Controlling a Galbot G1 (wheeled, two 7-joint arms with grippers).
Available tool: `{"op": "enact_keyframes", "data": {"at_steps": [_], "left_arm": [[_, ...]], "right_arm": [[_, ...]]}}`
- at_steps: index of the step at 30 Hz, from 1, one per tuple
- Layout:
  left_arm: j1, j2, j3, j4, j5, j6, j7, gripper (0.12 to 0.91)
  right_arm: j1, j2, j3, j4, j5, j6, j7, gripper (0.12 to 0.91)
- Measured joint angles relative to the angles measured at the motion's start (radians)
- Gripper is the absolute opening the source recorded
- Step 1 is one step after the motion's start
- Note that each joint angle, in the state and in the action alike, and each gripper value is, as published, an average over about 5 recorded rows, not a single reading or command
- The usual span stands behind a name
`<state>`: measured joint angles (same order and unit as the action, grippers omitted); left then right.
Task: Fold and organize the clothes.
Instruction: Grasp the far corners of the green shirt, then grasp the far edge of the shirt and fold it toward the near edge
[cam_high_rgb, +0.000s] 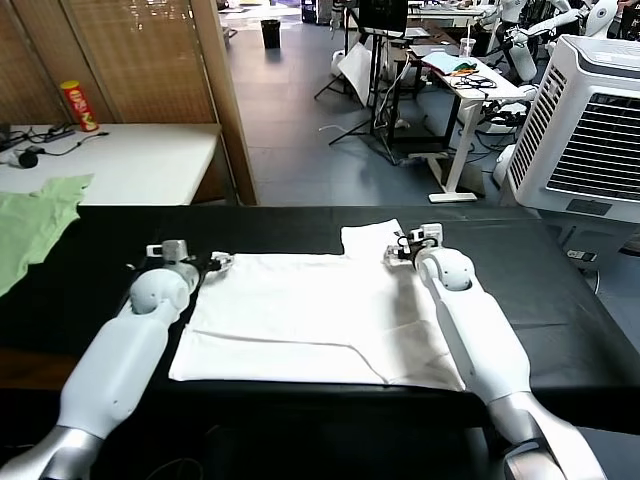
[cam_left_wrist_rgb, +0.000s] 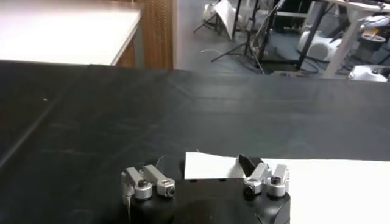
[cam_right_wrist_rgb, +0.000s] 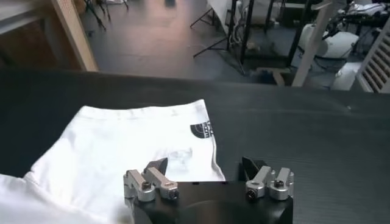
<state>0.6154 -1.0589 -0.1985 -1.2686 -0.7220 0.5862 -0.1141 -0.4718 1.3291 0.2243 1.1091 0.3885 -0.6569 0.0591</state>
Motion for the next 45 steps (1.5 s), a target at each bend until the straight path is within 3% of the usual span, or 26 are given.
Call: {"op": "enact_keyframes", "data": {"at_steps": [7, 10, 19, 25, 33, 38, 45], "left_arm": [[0.013, 0.003, 0.0, -0.009, 0.018, -0.008, 0.007, 0.194], [0.019, 0.004, -0.002, -0.014, 0.029, -0.017, 0.013, 0.128], [0.052, 0.028, -0.03, -0.066, 0.04, -0.031, 0.006, 0.126], [0.122, 0.074, -0.071, -0.185, 0.033, -0.038, -0.001, 0.126], [0.32, 0.175, -0.139, -0.422, 0.012, -0.039, -0.032, 0.126], [0.47, 0.214, -0.208, -0.56, 0.025, -0.042, -0.039, 0.126], [0.664, 0.228, -0.314, -0.674, 0.044, -0.058, -0.066, 0.126]], "right_arm": [[-0.032, -0.002, 0.016, 0.02, -0.007, 0.087, -0.008, 0.182], [-0.05, -0.011, 0.024, 0.04, -0.006, 0.127, -0.007, 0.123], [-0.153, -0.085, 0.05, 0.22, 0.029, 0.18, -0.029, 0.122], [-0.302, -0.187, 0.083, 0.438, 0.057, 0.116, -0.023, 0.122], [-0.518, -0.289, 0.135, 0.719, 0.071, -0.006, 0.035, 0.122], [-0.651, -0.317, 0.166, 0.847, 0.062, -0.067, 0.053, 0.122], [-0.787, -0.314, 0.187, 0.932, 0.032, -0.079, 0.05, 0.122]]}}
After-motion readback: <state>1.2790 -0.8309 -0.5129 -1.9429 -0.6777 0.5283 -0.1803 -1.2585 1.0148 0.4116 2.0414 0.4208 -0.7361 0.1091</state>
